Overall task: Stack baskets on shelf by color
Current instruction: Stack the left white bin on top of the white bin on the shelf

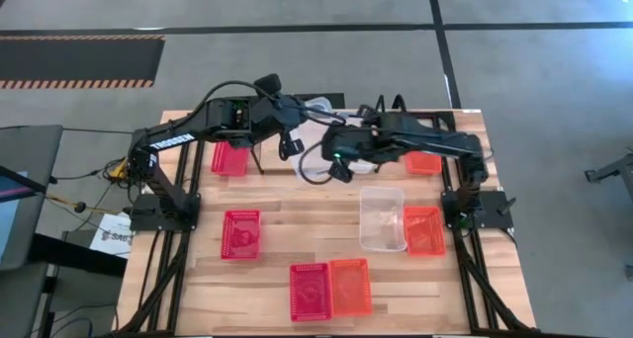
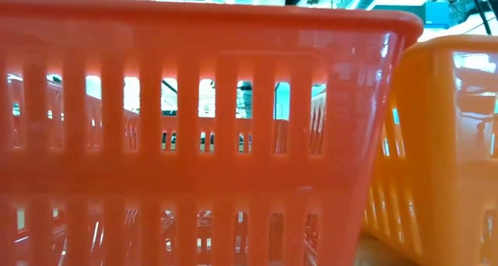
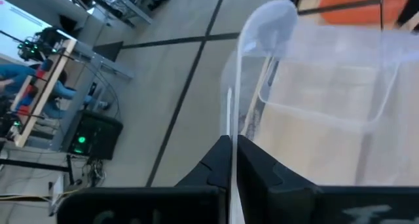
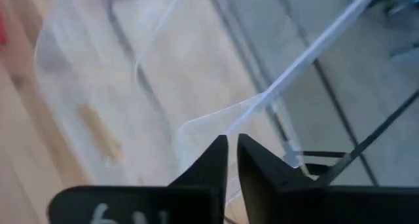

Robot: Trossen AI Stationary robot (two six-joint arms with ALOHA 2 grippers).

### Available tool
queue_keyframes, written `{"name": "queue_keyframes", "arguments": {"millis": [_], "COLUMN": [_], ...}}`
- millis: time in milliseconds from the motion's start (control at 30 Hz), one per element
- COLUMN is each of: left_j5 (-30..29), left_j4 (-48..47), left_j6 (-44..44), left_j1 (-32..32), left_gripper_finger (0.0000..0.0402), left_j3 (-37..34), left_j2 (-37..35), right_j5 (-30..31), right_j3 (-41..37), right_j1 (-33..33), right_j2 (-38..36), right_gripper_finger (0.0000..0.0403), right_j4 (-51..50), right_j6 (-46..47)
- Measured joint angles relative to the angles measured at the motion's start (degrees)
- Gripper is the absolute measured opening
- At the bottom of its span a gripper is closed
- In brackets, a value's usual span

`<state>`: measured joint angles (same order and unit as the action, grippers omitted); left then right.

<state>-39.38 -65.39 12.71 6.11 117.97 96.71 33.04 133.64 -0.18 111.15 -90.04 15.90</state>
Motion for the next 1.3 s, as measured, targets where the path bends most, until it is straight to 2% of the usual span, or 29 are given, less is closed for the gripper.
{"name": "queue_keyframes", "arguments": {"millis": [333,500,967,1300], "left_j5": [-0.1,0.0,1.8,2.6], "left_j4": [-3.0,-2.3,-0.4,-1.3], "left_j6": [-2.9,-3.6,-4.6,-6.4], "left_j1": [0.0,0.4,1.6,1.6], "left_gripper_finger": [0.0,0.0,0.0,0.0], "left_j3": [0.0,0.0,-0.1,-0.1], "left_j2": [0.0,0.0,0.1,0.1], "right_j5": [-3.6,-4.2,-12.2,-11.0], "right_j3": [0.0,0.7,1.3,-0.3], "right_j1": [-3.8,-4.3,-4.4,-5.3], "right_j2": [1.7,1.3,-2.0,-2.0], "right_gripper_finger": [0.0177,0.0211,0.0208,0.0207], "right_j4": [0.3,2.9,11.0,12.7], "right_j6": [-1.1,0.1,0.2,0.7]}}
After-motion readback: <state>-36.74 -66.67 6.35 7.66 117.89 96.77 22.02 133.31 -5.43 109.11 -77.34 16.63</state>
